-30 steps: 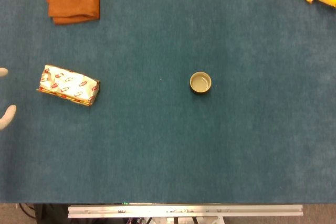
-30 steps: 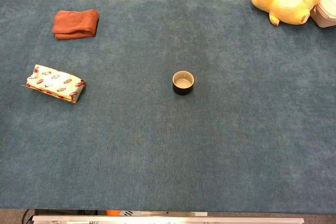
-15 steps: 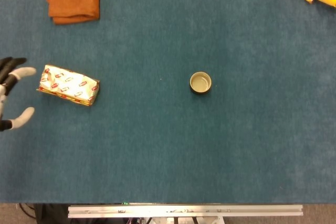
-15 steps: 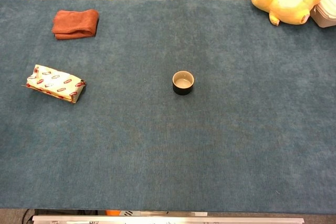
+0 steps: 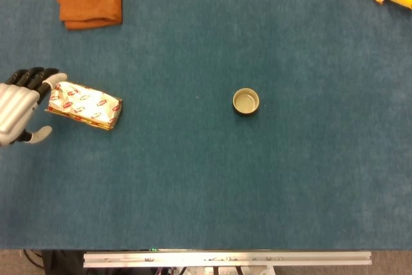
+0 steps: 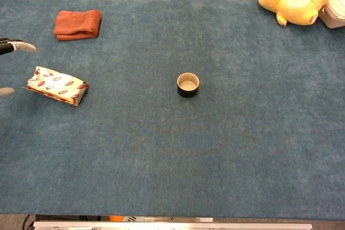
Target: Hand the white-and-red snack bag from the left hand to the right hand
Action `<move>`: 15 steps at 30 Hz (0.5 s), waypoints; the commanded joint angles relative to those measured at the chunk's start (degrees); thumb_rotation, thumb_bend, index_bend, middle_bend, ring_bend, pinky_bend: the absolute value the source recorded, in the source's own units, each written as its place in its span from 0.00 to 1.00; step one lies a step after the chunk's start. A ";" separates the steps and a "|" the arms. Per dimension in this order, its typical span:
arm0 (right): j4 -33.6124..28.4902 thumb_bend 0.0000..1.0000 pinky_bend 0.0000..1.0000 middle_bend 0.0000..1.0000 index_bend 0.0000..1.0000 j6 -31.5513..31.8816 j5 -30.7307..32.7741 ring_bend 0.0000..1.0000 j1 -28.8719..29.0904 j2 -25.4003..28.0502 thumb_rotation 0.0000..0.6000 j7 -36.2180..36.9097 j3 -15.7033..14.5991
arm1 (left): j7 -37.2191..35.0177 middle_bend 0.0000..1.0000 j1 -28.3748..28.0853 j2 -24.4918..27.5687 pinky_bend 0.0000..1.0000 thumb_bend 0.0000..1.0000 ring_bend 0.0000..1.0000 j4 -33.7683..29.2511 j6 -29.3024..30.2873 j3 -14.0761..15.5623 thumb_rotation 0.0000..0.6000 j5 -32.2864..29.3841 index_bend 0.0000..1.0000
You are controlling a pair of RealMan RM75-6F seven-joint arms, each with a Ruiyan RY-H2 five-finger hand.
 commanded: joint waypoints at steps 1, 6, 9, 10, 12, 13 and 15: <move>-0.05 0.02 0.33 0.32 0.15 -0.14 -0.15 0.26 0.06 0.00 1.00 0.07 -0.05 | 1.49 0.06 -1.90 -2.35 0.13 0.25 0.06 2.98 -3.68 -0.18 1.00 -3.40 0.06; -0.07 0.02 0.33 0.32 0.15 -0.23 -0.33 0.26 0.08 0.03 1.00 0.16 -0.12 | 2.80 0.04 -3.14 -4.45 0.13 0.25 0.05 6.34 -6.63 0.16 1.00 -5.98 0.05; 0.08 0.02 0.33 0.32 0.15 -0.28 -0.17 0.26 0.01 0.01 1.00 0.37 -0.16 | 2.94 0.04 -3.31 -5.91 0.13 0.25 0.05 8.19 -6.99 0.27 1.00 -6.95 0.05; 0.13 0.02 0.33 0.32 0.15 -0.40 -0.10 0.26 0.01 0.01 1.00 0.41 -0.18 | 2.69 0.04 -3.36 -6.64 0.13 0.25 0.05 9.08 -7.21 0.35 1.00 -7.26 0.05; 0.14 0.02 0.33 0.32 0.15 -0.43 -0.04 0.26 0.03 0.02 1.00 0.51 -0.15 | 2.11 0.04 -3.54 -7.37 0.13 0.25 0.05 10.26 -7.69 0.36 1.00 -7.81 0.05; 0.15 0.02 0.33 0.32 0.15 -0.38 -0.07 0.26 0.02 0.01 1.00 0.52 -0.13 | 1.88 0.04 -3.75 -7.84 0.13 0.25 0.05 10.95 -8.13 0.42 1.00 -8.04 0.05; 0.14 0.02 0.33 0.32 0.15 -0.33 -0.15 0.26 0.00 0.02 1.00 0.49 -0.13 | 1.75 0.04 -4.07 -8.56 0.13 0.25 0.05 11.83 -8.53 0.53 1.00 -8.16 0.05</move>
